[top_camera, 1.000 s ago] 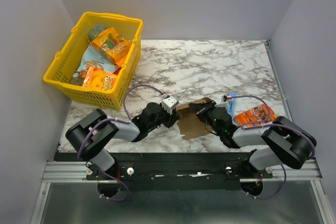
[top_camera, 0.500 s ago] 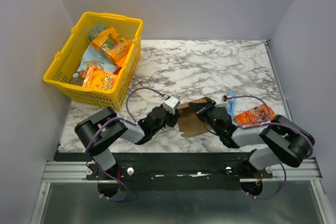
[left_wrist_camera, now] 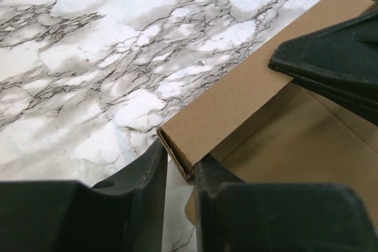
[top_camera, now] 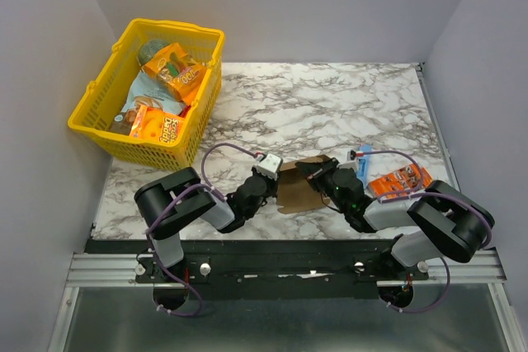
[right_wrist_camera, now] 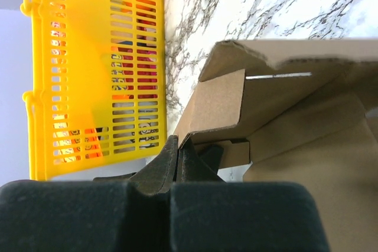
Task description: Fold the paper box
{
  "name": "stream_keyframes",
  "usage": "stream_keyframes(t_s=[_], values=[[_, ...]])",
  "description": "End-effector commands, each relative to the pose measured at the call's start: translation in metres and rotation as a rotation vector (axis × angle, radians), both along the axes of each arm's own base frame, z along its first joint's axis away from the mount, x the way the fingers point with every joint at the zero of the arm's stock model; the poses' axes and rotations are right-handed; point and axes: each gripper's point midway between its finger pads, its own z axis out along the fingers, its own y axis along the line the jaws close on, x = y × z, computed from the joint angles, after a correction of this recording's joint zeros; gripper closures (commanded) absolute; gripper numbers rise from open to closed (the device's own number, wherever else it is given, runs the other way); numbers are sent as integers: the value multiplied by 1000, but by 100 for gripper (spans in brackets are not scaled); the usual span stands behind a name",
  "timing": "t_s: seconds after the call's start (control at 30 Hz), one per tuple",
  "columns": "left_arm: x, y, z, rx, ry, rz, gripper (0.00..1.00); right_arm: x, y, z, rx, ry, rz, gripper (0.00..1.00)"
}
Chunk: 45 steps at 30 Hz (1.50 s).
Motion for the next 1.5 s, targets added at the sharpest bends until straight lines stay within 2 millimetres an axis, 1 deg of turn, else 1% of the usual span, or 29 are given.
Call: stream_keyframes(t_s=[0.0, 0.07, 0.1, 0.13, 0.2, 0.23, 0.3, 0.33, 0.37, 0.4, 0.43, 0.5, 0.57, 0.67, 0.7, 0.73, 0.83, 0.93, 1.07, 1.1, 1.17, 1.2, 1.27, 1.3, 1.33, 1.37, 1.4, 1.43, 1.47], values=[[19, 22, 8, 49, -60, 177, 80, -8, -7, -28, -103, 73, 10, 100], [19, 25, 2, 92, -55, 194, 80, -7, -9, -26, -105, 68, -2, 100], [20, 30, 0, 116, -55, 220, 80, -8, -10, -28, -114, 76, -4, 100], [19, 34, -6, 157, -49, 224, 80, -7, -11, -28, -118, 78, -9, 100], [20, 37, -9, 192, -55, 235, 81, -7, -13, -29, -128, 87, -16, 99], [20, 44, -14, 241, -55, 253, 82, -7, -13, -28, -129, 88, -21, 100], [22, 48, -16, 282, -57, 285, 83, -7, -15, -30, -138, 95, -25, 100], [22, 56, -20, 319, -56, 313, 84, -7, -16, -30, -138, 99, -31, 100], [23, 58, -20, 332, -59, 326, 85, -5, -18, -29, -140, 102, -46, 100], [23, 61, -22, 349, -58, 337, 86, -7, -20, -34, -158, 125, -53, 99], [23, 65, -25, 372, -56, 351, 87, -6, -22, -32, -160, 125, -61, 100], [24, 72, -25, 395, -60, 387, 90, -5, -26, -34, -177, 136, -80, 100], [24, 75, -27, 413, -61, 402, 91, -4, -28, -31, -179, 133, -90, 100], [26, 77, -30, 448, -63, 418, 96, -4, -27, -31, -179, 138, -90, 100], [27, 79, -29, 455, -69, 434, 100, -4, -26, -32, -183, 141, -89, 99], [27, 81, -32, 475, -70, 439, 100, -4, -27, -32, -180, 144, -95, 99], [28, 86, -33, 503, -79, 462, 100, -3, -27, -31, -178, 147, -101, 99], [28, 92, -31, 517, -93, 491, 100, -3, -28, -32, -187, 153, -104, 100], [27, 93, -34, 529, -90, 486, 100, -1, -27, -28, -191, 148, -101, 100], [28, 90, -35, 521, -89, 473, 100, -1, -27, -28, -194, 148, -102, 99], [27, 75, -35, 477, -72, 392, 100, -1, -26, -28, -192, 149, -96, 100], [25, 70, -37, 451, -56, 367, 96, -1, -25, -27, -194, 151, -96, 99], [22, 62, -31, 407, -49, 331, 85, 1, -24, -26, -190, 150, -97, 100], [19, 64, -33, 397, -39, 320, 74, 1, -23, -25, -189, 150, -99, 100], [19, 63, -25, 364, -49, 316, 68, 2, -23, -24, -189, 148, -100, 100], [17, 63, -24, 350, -48, 312, 63, 2, -23, -24, -188, 150, -99, 99], [13, 65, -27, 349, -38, 294, 54, 2, -22, -23, -188, 150, -99, 100], [12, 65, -25, 332, -39, 284, 49, 3, -22, -23, -188, 151, -98, 99], [10, 63, -18, 304, -45, 276, 45, 3, -22, -23, -185, 150, -98, 100]])
